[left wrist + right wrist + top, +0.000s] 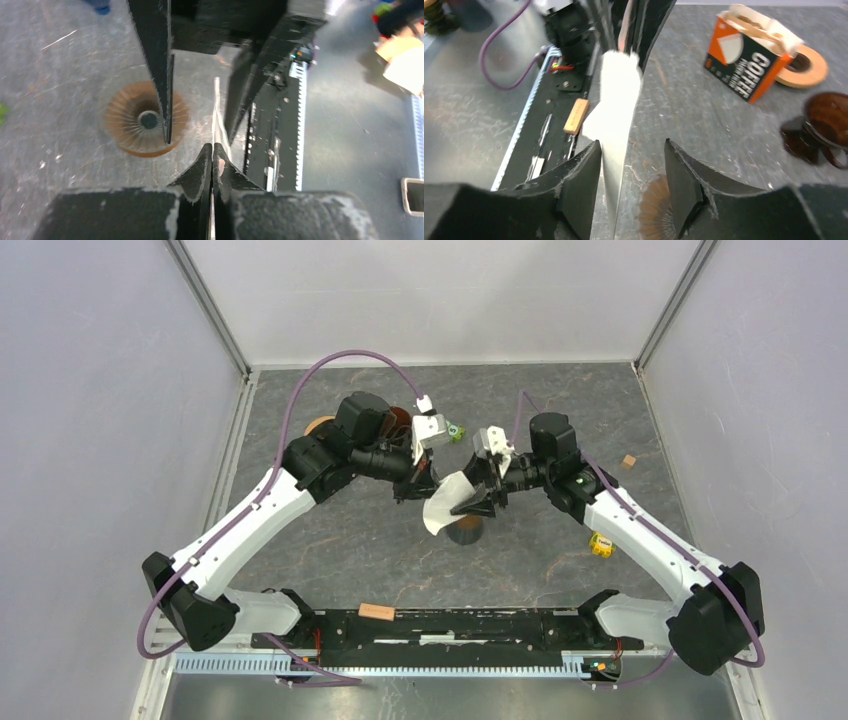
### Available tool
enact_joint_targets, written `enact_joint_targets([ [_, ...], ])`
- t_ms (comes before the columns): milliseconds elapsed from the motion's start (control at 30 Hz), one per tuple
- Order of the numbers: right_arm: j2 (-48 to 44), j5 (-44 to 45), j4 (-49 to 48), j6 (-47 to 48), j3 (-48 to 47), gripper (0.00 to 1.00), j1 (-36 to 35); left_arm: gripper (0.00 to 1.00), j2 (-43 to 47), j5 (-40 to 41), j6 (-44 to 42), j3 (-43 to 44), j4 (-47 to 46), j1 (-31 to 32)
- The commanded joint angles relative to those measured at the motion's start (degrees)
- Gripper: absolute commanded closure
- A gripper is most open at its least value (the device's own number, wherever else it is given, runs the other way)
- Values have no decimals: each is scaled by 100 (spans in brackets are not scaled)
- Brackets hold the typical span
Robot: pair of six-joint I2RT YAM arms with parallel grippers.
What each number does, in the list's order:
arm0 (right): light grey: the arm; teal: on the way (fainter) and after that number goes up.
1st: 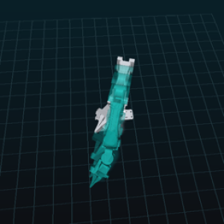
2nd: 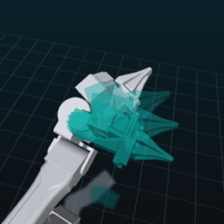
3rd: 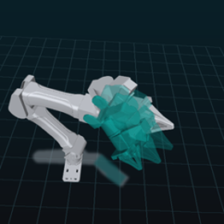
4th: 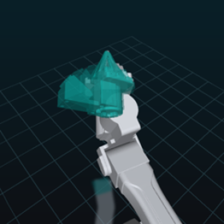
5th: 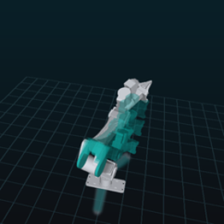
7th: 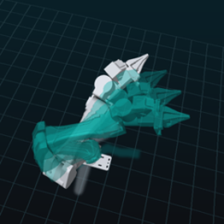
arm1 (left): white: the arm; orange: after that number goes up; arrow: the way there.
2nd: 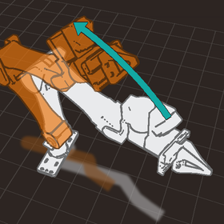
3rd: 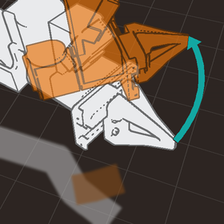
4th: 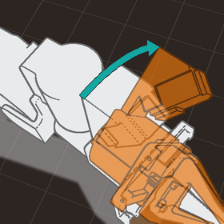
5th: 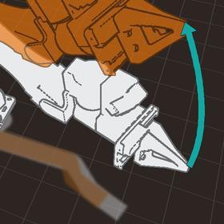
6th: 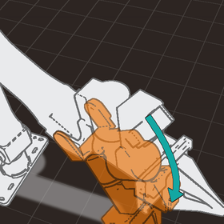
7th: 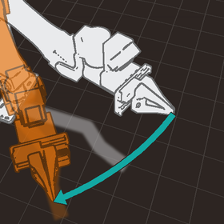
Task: Place the coffee filter in the dripper
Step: Place the coffee filter in the coffee dripper.
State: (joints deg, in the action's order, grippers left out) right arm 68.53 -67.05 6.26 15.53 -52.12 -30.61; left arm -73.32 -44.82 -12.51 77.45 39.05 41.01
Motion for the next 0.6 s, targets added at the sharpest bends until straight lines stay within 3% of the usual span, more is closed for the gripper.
enact_joint_targets([
  [0,4,1731,268,-113,-818,34,46,98,-148,1680,884,507,-229,21],
  [67,2,2551,425,-195,-1198,25,46,98,-124,2503,1186,628,-430,16],
  [200,110,3676,610,-365,-1928,17,51,98,-342,3724,2138,1190,-445,21],
  [367,437,4111,623,-897,-2594,14,32,98,-826,4977,2763,1983,-406,21],
  [567,730,4631,758,-1070,-3022,14,-202,98,-1172,5678,4271,2400,-450,29],
])
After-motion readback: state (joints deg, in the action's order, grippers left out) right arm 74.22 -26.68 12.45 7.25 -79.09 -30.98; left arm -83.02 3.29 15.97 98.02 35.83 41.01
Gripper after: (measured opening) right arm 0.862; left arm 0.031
